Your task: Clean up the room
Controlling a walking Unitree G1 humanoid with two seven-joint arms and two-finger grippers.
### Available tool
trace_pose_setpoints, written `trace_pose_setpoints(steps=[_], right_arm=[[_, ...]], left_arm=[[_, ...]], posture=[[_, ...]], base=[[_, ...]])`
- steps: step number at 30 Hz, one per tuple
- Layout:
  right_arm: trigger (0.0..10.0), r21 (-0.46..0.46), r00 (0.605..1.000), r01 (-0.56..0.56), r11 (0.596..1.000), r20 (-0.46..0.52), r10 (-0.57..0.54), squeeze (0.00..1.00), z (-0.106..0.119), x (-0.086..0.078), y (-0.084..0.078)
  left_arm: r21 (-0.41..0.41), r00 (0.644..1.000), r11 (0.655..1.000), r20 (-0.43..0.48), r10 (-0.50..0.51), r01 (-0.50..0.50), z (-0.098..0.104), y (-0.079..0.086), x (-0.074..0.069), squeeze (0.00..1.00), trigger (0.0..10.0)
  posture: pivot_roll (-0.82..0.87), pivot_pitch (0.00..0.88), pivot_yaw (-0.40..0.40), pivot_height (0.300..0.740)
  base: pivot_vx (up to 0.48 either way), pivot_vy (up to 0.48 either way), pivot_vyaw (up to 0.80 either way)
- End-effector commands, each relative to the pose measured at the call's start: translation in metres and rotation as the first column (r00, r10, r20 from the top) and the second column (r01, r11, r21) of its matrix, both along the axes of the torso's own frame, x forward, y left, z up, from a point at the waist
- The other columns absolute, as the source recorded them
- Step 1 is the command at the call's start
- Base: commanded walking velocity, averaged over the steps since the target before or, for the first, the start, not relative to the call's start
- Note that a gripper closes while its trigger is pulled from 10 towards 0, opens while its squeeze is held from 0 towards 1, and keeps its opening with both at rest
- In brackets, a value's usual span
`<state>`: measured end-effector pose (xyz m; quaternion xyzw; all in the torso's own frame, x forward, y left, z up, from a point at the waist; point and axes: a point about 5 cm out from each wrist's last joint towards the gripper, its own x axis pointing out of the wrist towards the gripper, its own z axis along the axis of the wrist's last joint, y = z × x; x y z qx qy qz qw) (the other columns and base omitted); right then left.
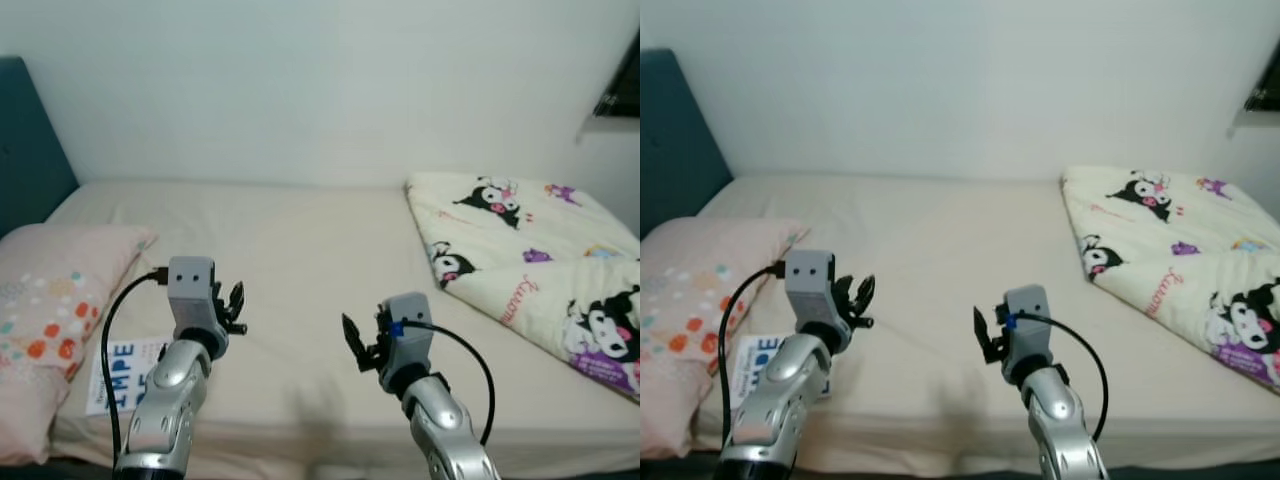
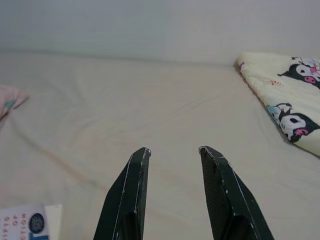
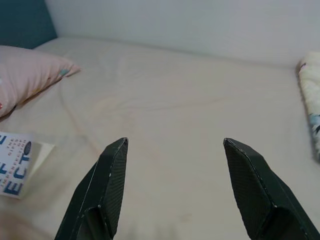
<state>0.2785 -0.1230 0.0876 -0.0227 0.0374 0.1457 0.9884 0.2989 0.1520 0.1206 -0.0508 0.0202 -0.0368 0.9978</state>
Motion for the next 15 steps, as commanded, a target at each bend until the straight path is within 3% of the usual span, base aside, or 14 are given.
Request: trace_pose_setpoints(steps=[1, 12, 15], right_arm=[[10.0, -0.014, 1.000, 0.010, 1.000, -0.013, -0.010, 0.00, -0.0020, -0.0017, -0.0032], [10.0, -0.008, 0.999, 0.046, 0.999, -0.018, -0.046, 0.00, -0.0022, 0.0001, -0.0089], [10.0, 0.030, 0.997, 0.068, 0.997, -0.020, -0.068, 0.00, -0.0019, 0.0001, -0.0106]], left_arm=[[0.001, 1.000, 1.000, -0.016, -0.004, 0.004, -0.0026, -0.0010, -0.0009, 0.00, 10.0], [0.006, 1.000, 1.000, -0.023, -0.006, 0.006, -0.0029, -0.0015, -0.0003, 0.00, 10.0], [0.008, 1.000, 1.000, -0.027, -0.006, 0.007, -0.0034, -0.0015, -0.0004, 0.00, 10.0]], posture=[[0.00, 0.000, -0.014, 0.740], [0.00, 0.000, -0.006, 0.740], [0.00, 0.000, -0.005, 0.740]], base=[[0.000, -0.480, 0.00], [0.000, -0.480, 0.80], [0.000, -0.480, 0.18]])
